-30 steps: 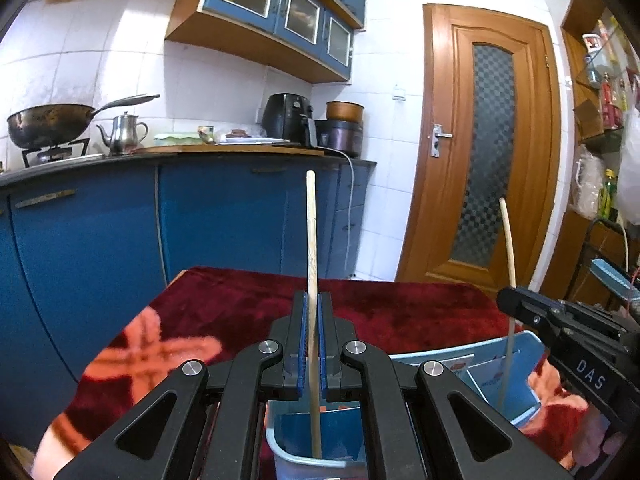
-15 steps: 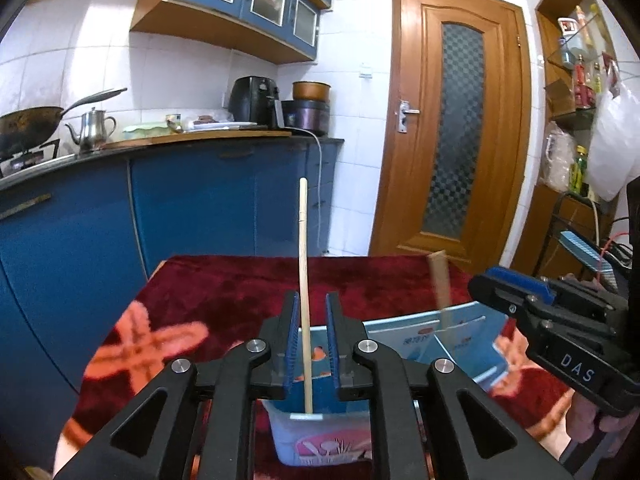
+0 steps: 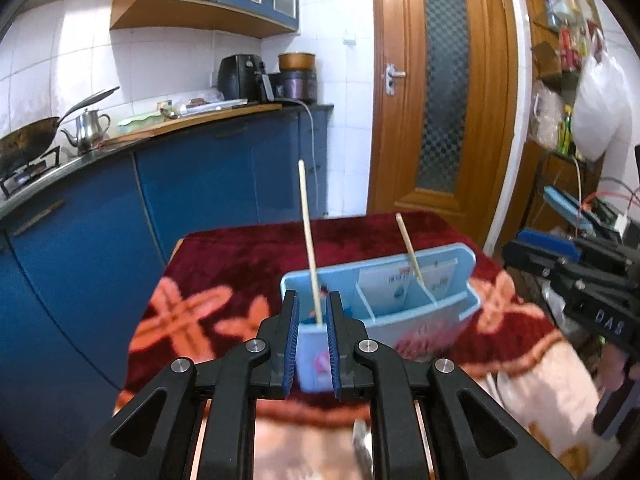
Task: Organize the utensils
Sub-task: 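Move the left tool to a silver fork while the right tool reaches the white plastic spoon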
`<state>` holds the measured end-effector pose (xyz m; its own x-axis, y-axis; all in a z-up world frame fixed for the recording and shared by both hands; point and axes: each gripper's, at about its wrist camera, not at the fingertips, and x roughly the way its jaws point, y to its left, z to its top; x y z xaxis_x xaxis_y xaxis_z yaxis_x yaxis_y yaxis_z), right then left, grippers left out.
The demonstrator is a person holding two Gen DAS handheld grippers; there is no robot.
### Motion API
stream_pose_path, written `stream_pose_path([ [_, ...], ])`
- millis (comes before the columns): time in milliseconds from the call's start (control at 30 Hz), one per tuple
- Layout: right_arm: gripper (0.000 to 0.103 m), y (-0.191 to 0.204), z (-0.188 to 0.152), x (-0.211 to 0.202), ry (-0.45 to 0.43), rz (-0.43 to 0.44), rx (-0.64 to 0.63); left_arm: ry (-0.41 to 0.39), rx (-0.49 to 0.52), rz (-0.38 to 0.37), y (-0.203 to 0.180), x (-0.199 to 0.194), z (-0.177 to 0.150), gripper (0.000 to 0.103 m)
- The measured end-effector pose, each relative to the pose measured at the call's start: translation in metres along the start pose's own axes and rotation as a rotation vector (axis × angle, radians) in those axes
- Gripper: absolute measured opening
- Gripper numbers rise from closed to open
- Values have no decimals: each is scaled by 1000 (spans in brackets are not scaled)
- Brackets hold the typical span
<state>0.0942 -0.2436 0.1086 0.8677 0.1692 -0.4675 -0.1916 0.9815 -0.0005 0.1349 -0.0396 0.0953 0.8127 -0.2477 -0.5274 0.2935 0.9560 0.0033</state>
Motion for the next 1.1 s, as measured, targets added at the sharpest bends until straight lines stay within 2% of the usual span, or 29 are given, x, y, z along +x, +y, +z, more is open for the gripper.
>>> stream_pose_path([
  [300,33,-4,-23,-18,238,-19,45,172,-7,-8,10,-30,-18,14],
  [667,33,-8,-66,-13,501,-18,86,378,-28,-46,10,-37,-54,14],
  [833,33,-7,-85,-6,570,-15,84,474,-30,-62,4,-26,-75,14],
  [1100,33,-9,-107,4,652,0,132,575,-29,-46,3,-1,-95,15],
])
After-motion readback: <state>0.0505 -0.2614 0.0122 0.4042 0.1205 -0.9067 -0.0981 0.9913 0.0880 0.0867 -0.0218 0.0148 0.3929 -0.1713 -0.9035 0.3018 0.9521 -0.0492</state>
